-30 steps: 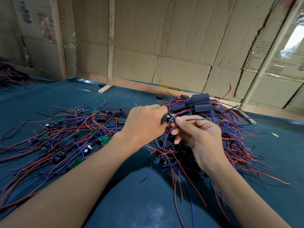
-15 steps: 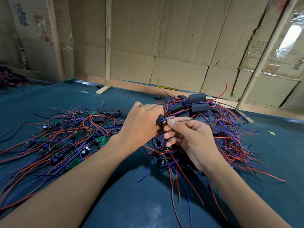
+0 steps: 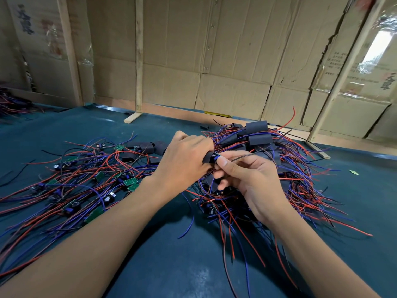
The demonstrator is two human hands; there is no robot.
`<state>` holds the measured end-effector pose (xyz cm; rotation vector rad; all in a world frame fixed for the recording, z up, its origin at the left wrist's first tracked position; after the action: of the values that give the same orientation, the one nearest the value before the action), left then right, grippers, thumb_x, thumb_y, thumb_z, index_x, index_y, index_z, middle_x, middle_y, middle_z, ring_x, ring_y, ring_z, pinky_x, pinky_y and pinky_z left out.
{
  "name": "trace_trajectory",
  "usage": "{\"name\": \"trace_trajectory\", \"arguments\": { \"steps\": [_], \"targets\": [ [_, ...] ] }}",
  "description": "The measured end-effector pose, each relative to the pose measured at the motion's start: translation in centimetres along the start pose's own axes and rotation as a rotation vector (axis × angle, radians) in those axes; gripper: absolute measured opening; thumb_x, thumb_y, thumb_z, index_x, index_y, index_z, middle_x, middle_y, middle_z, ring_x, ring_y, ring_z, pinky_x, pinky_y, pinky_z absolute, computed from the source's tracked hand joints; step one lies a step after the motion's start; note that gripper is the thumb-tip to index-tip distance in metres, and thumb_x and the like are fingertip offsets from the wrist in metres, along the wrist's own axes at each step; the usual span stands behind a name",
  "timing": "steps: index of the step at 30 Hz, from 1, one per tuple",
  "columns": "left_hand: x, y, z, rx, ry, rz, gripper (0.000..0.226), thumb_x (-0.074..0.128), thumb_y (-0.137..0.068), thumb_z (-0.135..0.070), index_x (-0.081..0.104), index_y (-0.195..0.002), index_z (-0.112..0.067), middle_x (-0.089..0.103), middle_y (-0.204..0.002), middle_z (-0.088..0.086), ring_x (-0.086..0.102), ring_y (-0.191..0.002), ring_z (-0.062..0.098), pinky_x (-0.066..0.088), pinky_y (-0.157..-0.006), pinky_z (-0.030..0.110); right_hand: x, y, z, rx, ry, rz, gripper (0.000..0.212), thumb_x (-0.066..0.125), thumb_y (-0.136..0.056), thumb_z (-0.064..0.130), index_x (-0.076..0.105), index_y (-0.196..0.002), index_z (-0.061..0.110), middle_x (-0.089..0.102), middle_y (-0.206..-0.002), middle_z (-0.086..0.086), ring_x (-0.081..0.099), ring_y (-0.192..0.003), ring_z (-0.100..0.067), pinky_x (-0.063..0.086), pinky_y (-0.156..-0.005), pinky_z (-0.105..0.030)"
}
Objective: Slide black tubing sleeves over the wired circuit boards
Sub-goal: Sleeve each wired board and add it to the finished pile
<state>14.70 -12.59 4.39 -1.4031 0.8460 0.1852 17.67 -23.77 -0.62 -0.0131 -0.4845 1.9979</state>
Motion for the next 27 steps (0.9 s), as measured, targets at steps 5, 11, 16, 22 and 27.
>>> {"name": "trace_trajectory", "arguments": {
  "steps": [5, 11, 16, 22, 27],
  "targets": [
    [-0.1, -0.1, 0.2, -0.001, -0.062, -0.011, 0.018, 0.067, -0.079, -0.017, 0.054, -0.07, -0.009, 0.052, -0.061, 0.004, 0.05, -0.059, 0.029, 0.04, -0.071, 0.043, -0.2, -0.1, -0.5, 0.05, -0.002, 0.02, 0.014, 0.076, -0.075, 0.011, 0.079, -0.088, 0.006, 0.07, -0.079, -0.017, 0.067, -0.066, -0.023, 0.053, -0.051, -0.029],
    [0.2, -0.2, 0.0, 0.023, -0.049, 0.043, 0.012, 0.063, -0.065, -0.016, 0.053, -0.064, -0.009, 0.047, -0.056, 0.0, 0.049, -0.052, 0.028, 0.045, -0.068, 0.044, -0.8, 0.1, 1.4, -0.191, 0.384, -0.025, 0.015, 0.078, -0.083, 0.005, 0.081, -0.094, 0.014, 0.074, -0.084, -0.008, 0.066, -0.064, -0.021, 0.056, -0.063, -0.033],
    [0.8, 0.1, -0.4, 0.094, -0.027, 0.067, 0.025, 0.077, -0.068, -0.014, 0.053, -0.064, -0.012, 0.049, -0.057, -0.002, 0.052, -0.054, 0.027, 0.044, -0.069, 0.043, 0.6, 1.5, 4.0, -0.539, 0.845, -0.06, 0.017, 0.073, -0.083, 0.006, 0.079, -0.096, 0.014, 0.072, -0.094, 0.003, 0.069, -0.086, -0.011, 0.051, -0.08, -0.022],
    [0.5, 0.0, -0.7, 0.097, 0.034, 0.069, 0.019, 0.056, -0.068, -0.02, 0.037, -0.068, -0.018, 0.034, -0.062, -0.008, 0.034, -0.054, 0.027, 0.035, -0.058, 0.035, -0.6, 0.7, 2.2, -0.266, 0.453, -0.118, 0.01, 0.08, -0.083, 0.002, 0.075, -0.089, 0.009, 0.074, -0.081, -0.008, 0.067, -0.062, -0.015, 0.055, -0.059, -0.026],
    [1.4, 0.0, -0.1, 0.03, -0.019, 0.107, 0.028, 0.061, -0.08, -0.024, 0.035, -0.074, -0.018, 0.034, -0.066, -0.006, 0.034, -0.063, 0.028, 0.025, -0.055, 0.033, -1.0, 0.6, 2.2, -0.229, 0.319, -0.121, 0.012, 0.076, -0.084, -0.003, 0.079, -0.095, 0.003, 0.074, -0.089, -0.017, 0.068, -0.07, -0.021, 0.055, -0.06, -0.028]
  ]
}}
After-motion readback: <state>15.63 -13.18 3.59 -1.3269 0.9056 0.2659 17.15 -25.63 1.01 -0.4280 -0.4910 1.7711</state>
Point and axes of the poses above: each hand's wrist, its own y-axis away from the middle knuckle, its own x-axis out of the palm, z = x × y, the point moved 10 cm from there along -y, towards the middle knuckle
